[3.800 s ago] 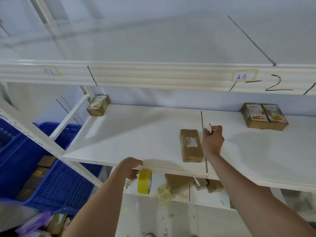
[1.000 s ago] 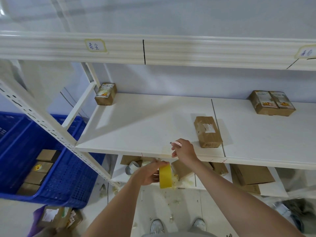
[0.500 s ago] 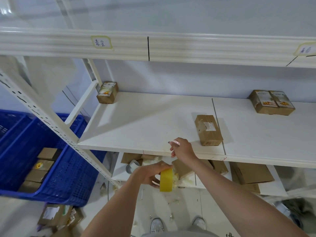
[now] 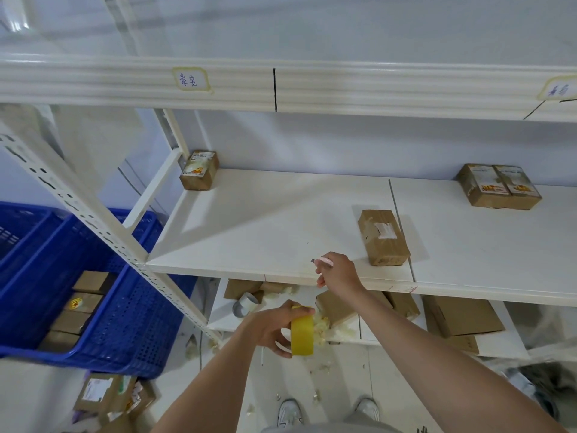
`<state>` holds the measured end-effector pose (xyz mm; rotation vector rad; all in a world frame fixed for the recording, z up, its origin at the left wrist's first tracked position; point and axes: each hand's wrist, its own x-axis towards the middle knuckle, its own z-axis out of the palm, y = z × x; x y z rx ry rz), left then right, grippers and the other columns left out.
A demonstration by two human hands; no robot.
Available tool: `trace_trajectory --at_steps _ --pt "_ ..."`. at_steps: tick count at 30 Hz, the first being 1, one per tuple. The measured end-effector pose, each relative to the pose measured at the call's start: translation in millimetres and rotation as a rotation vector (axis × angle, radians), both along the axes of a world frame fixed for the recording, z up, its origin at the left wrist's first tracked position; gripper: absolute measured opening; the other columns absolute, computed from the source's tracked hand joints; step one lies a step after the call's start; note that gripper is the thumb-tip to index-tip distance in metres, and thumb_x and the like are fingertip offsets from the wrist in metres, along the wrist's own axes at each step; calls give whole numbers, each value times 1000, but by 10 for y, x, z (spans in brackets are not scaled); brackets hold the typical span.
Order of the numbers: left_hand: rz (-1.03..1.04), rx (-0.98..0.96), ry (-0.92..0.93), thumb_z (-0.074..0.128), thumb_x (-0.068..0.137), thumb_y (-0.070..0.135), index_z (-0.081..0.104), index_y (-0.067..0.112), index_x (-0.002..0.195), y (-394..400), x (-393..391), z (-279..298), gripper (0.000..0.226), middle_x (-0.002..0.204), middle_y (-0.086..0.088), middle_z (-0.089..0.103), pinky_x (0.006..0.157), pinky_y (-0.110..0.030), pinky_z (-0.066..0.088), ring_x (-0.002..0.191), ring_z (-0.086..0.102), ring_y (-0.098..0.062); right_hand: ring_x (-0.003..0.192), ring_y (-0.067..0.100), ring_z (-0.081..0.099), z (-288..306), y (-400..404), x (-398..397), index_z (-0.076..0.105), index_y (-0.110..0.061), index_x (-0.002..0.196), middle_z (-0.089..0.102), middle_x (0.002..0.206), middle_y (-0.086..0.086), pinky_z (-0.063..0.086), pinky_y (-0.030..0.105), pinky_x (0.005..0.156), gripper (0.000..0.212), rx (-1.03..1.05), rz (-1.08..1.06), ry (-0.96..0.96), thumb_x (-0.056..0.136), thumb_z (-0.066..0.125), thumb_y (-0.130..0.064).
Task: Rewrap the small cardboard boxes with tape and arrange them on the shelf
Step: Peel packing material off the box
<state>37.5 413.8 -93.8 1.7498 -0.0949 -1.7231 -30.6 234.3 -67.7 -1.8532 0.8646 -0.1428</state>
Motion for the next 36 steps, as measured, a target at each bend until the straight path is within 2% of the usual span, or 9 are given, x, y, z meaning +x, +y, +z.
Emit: trace_trajectory --at_steps 3,7,13,17,22,25,28,32,36 --pt "-29 22 -9 80 66 65 48 31 122 -1 27 47 73 130 -14 56 90 -52 58 94 68 -38 57 15 65 4 14 -4 68 -8 98 69 90 10 54 20 54 17 0 -8 -2 102 54 -17" --pt "-71 69 -55 78 66 66 47 31 124 -4 23 68 75 128 -11 56 90 -49 58 104 67 -37 56 15 66 32 14 -1 68 -9 98 70 90 10 53 19 52 18 -18 6 9 102 54 -18" --pt "-90 124 -83 75 68 71 47 30 122 -23 10 78 72 126 -8 57 90 -48 58 104 67 -34 54 15 66 76 32 30 67 -9 94 70 86 7 47 15 48 18 -51 26 30 101 55 -19" --pt "-6 151 -13 74 71 72 50 24 111 -6 -30 48 66 122 -9 63 95 -48 55 104 66 -32 53 13 67 69 77 35 65 -15 87 70 85 6 53 22 55 18 -67 44 42 102 55 -21" --pt "35 170 7 79 62 72 51 15 124 -10 -44 4 89 123 -10 64 95 -49 55 104 66 -32 56 16 68 14 146 16 64 -14 87 71 87 9 59 34 67 18 -59 53 40 102 56 -21" --pt "68 168 30 79 61 73 50 13 126 -12 -88 -7 94 124 -11 63 94 -49 56 107 66 -32 55 17 68 -21 186 10 64 -10 92 69 84 4 61 42 72 17 -33 46 50 101 57 -22" --pt "81 169 56 80 54 74 52 11 122 -13 -116 1 96 125 -13 63 94 -51 55 111 65 -34 50 12 66 -41 226 -3 63 -10 90 67 82 -2 61 42 71 17 -23 53 60 101 57 -23" --pt "35 170 60 82 54 71 47 13 131 4 -70 18 102 126 -14 62 92 -51 56 106 67 -35 52 14 68 -73 233 7 64 -7 99 68 92 7 62 45 73 20 -16 49 65 100 57 -26" --pt "-47 220 105 81 52 73 48 9 134 86 -90 -77 108 123 -18 66 97 -50 53 98 73 -35 56 17 69 -59 220 44 65 -5 104 69 95 10 62 49 75 22 22 33 57 100 58 -26"
